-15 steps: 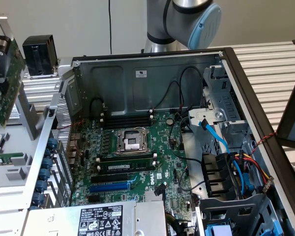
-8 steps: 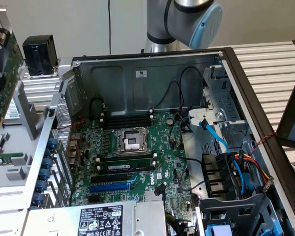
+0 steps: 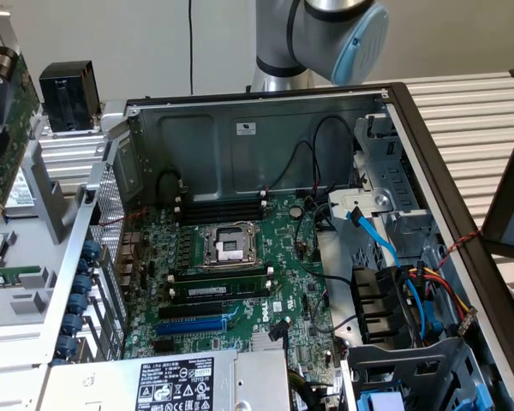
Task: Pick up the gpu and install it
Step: 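Pick up the gpu and move the gpu toward the slot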
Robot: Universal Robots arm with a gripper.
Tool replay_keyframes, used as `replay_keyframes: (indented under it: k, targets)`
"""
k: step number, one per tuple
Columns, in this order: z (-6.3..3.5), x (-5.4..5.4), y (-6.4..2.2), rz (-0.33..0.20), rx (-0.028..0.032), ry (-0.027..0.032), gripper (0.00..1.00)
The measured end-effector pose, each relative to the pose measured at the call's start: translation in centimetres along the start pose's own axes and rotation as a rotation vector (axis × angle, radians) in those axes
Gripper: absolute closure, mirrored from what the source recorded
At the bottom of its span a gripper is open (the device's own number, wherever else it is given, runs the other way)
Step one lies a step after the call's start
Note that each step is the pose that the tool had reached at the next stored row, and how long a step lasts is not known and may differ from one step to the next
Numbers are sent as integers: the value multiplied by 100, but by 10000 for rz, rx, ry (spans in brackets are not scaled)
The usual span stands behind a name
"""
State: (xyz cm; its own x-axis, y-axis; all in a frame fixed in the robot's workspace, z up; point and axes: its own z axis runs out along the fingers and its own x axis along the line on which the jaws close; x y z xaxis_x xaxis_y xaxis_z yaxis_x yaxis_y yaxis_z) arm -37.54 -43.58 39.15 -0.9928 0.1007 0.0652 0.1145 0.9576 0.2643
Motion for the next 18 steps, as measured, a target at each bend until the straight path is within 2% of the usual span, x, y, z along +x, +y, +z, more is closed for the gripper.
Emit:
replay_keyframes:
  k: [3,8,14,18]
  targets:
    - [-67,-129,12,12,4,39,73]
    - [-273,-321,19,38,12,134,73]
    - [-520,-533,6,84,30,299,73]
    - [-636,-676,-27,115,41,405,73]
